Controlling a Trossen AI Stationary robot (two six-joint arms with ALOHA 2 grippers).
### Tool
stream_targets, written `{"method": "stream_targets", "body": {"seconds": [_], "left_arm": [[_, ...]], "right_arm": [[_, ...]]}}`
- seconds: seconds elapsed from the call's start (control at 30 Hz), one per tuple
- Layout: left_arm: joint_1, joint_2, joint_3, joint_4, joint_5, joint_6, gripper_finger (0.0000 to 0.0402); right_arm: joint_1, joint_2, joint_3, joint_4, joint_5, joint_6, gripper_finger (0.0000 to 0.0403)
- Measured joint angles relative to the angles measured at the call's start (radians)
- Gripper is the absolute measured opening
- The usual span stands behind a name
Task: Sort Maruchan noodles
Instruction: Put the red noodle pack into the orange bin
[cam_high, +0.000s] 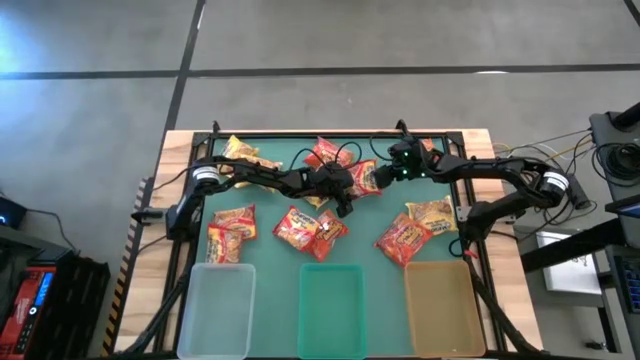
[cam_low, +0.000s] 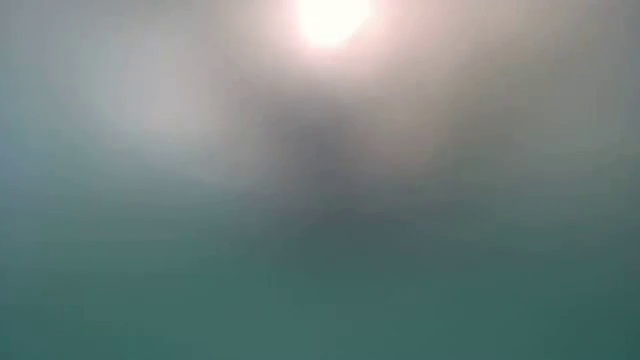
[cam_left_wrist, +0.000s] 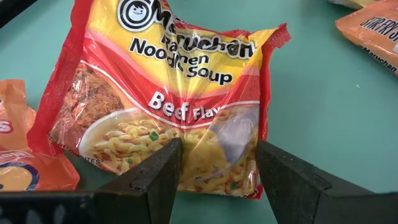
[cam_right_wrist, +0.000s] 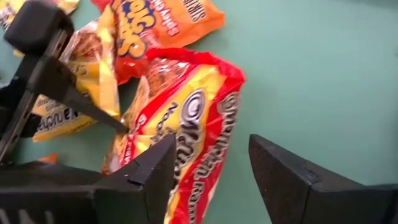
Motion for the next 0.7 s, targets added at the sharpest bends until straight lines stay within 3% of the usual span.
{"method": "stream_targets", "body": {"seconds": [0.33, 0.7], "left_arm": [[0.000, 0.000, 0.000, 0.001, 0.000, -0.015, 0.0194], [0.000, 0.000, 0.000, 0.001, -0.001, -0.018, 0.0194]], "right_arm": [[-0.021, 0.000, 0.000, 0.000, -0.034, 0.096, 0.0267], [0.000, 0.030, -0.012, 0.010, 0.028, 0.154, 0.0257]]}}
